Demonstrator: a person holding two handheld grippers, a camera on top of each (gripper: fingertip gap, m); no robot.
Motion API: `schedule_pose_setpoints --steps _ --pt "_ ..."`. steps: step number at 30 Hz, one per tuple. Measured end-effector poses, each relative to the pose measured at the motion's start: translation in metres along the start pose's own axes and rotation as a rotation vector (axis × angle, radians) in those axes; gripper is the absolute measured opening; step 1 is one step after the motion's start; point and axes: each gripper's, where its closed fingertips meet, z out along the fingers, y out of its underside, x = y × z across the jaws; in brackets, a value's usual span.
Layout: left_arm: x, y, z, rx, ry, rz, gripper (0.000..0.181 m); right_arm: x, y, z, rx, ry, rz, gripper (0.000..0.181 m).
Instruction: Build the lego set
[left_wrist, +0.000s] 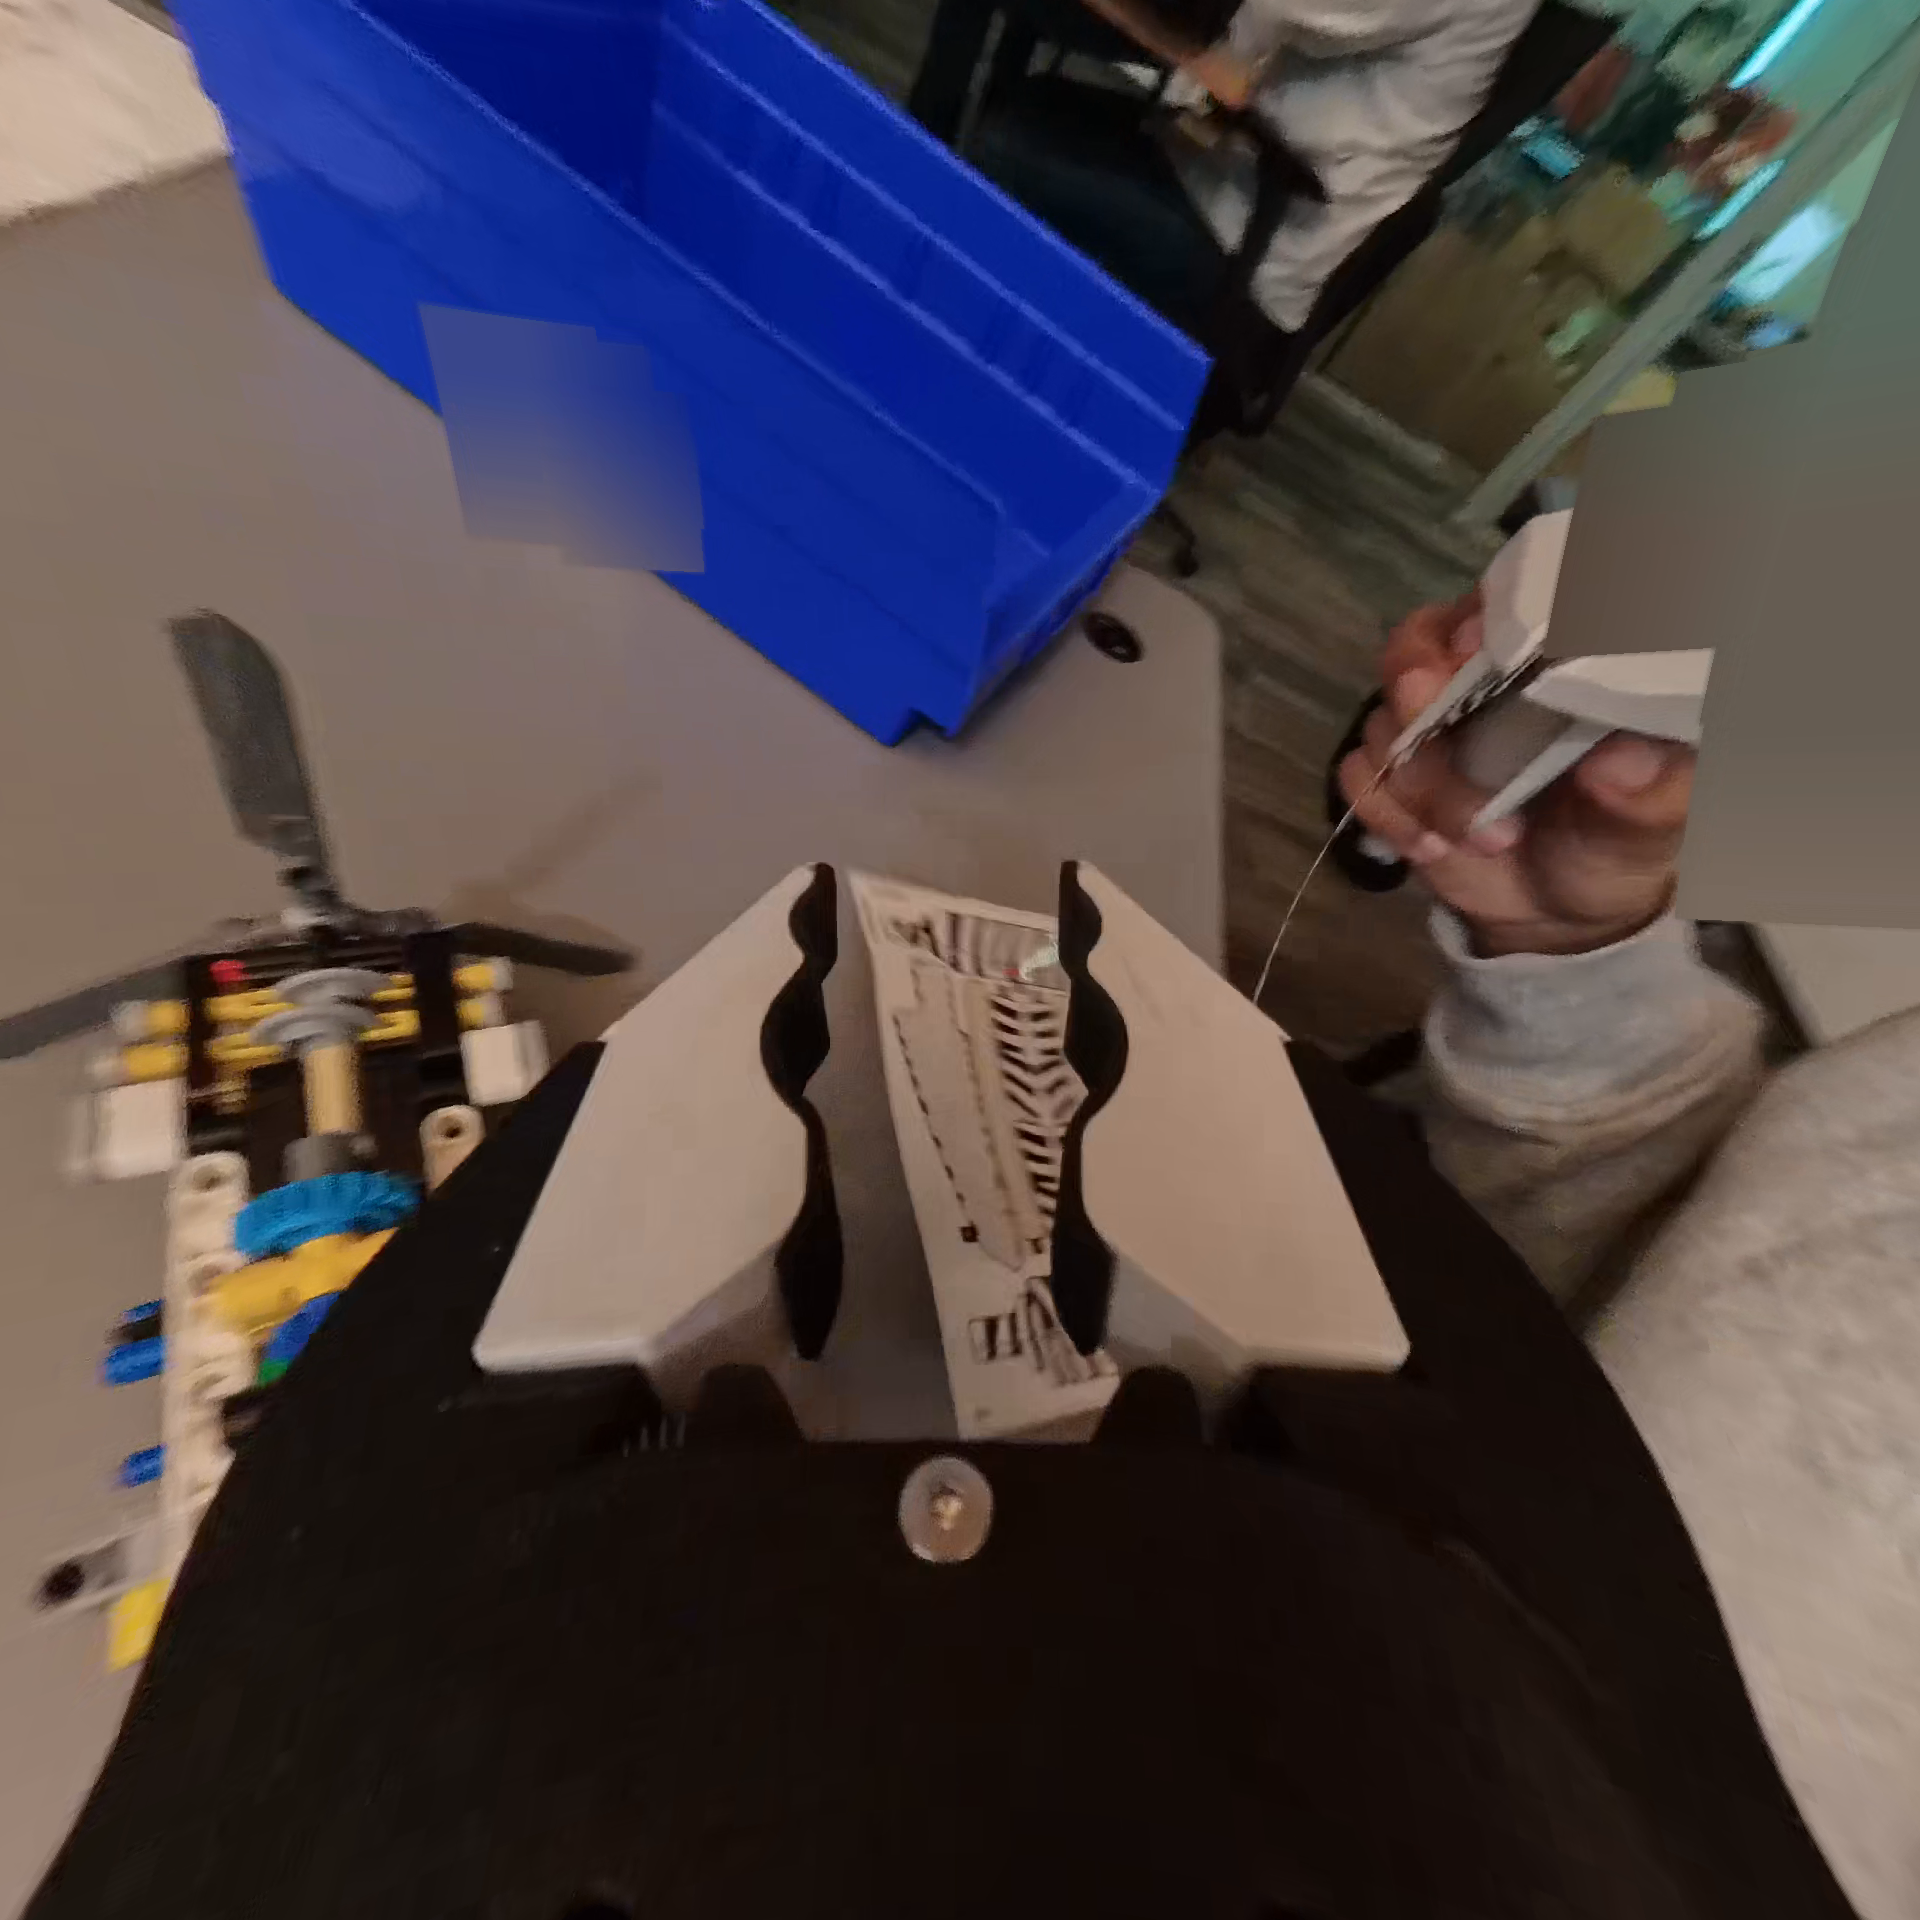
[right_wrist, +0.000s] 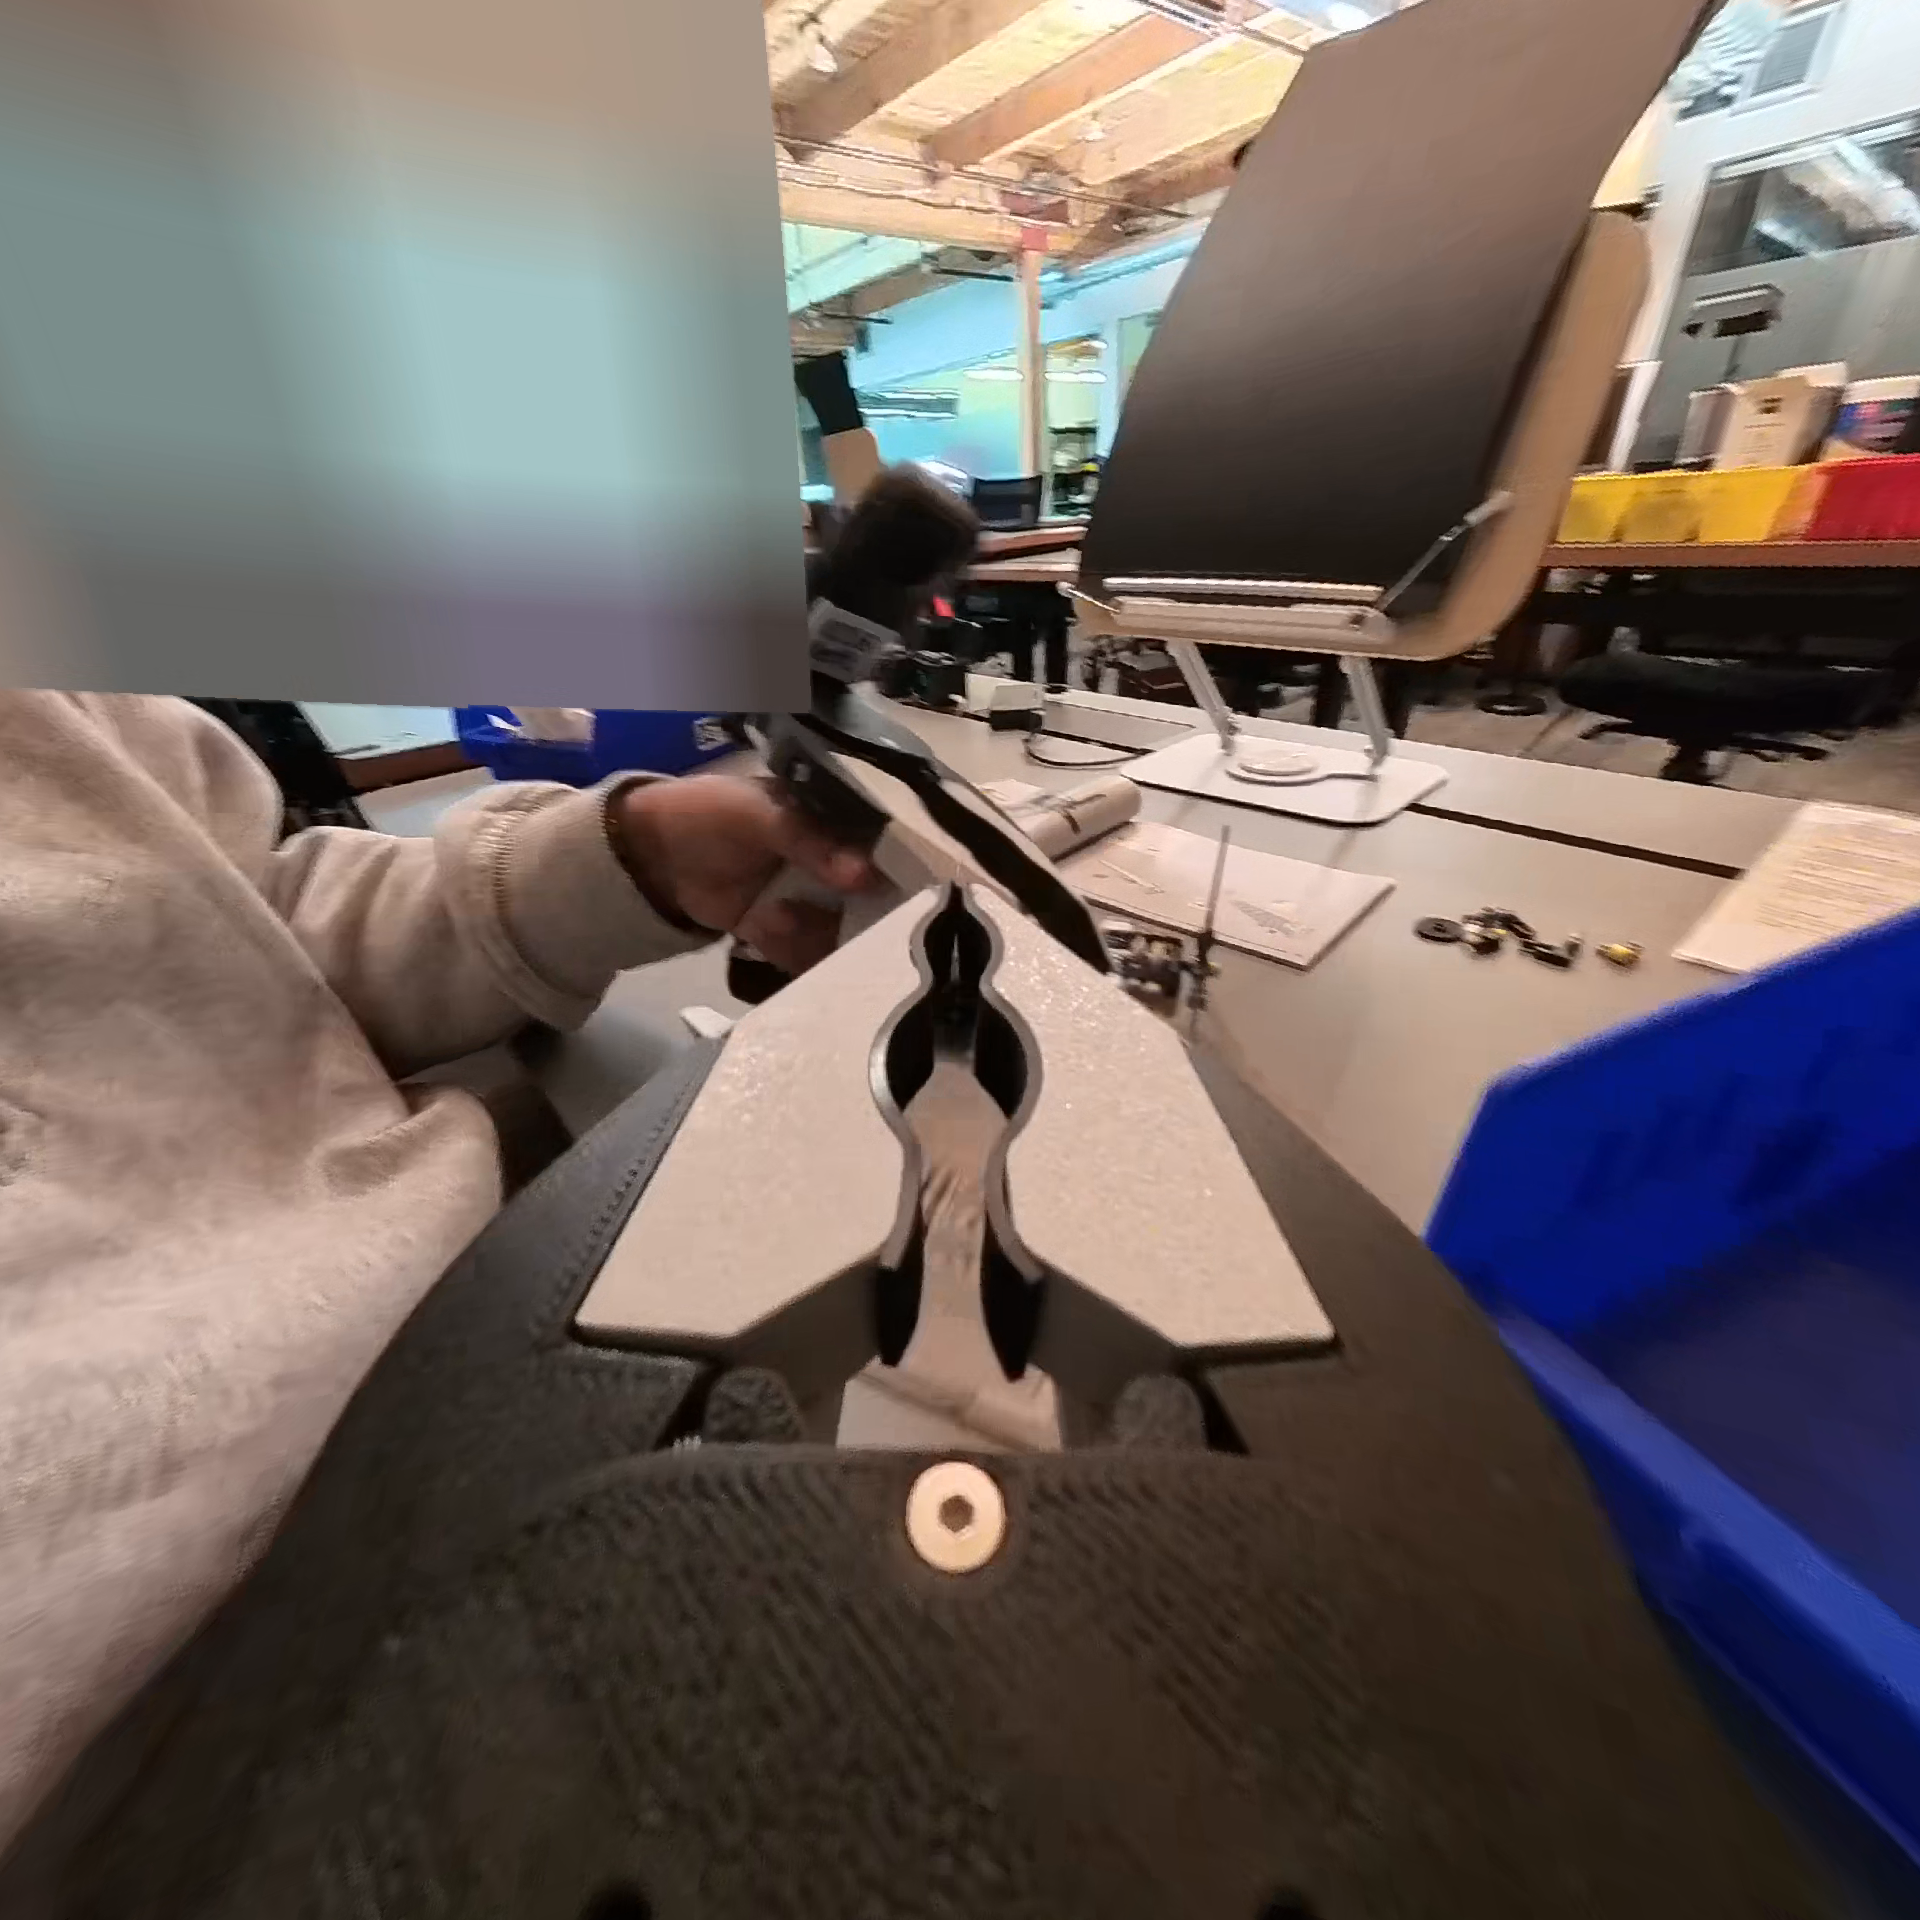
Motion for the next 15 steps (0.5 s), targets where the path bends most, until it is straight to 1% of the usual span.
schedule_pose_setpoints --steps 2,3,7,11,15 --pt "-0.011 -0.003 -0.009 0.009 -0.098 0.076 0.051 0.003 0.001 -0.001 0.005 0.013 0.003 0.0" --pt "-0.016 -0.006 -0.015 0.019 -0.136 0.103 0.051 0.003 0.001 0.0 0.01 0.011 0.012 0.0" --pt "-0.015 -0.016 -0.044 0.099 -0.197 0.175 0.045 0.005 0.007 0.007 0.001 0.012 0.034 0.0" --pt "-0.007 -0.005 -0.068 0.155 -0.209 0.195 0.04 0.006 0.015 0.018 -0.001 -0.002 0.073 0.0" --pt "0.0 0.009 -0.091 0.231 -0.199 0.167 0.036 0.0 0.016 0.031 0.021 -0.042 0.14 0.0"
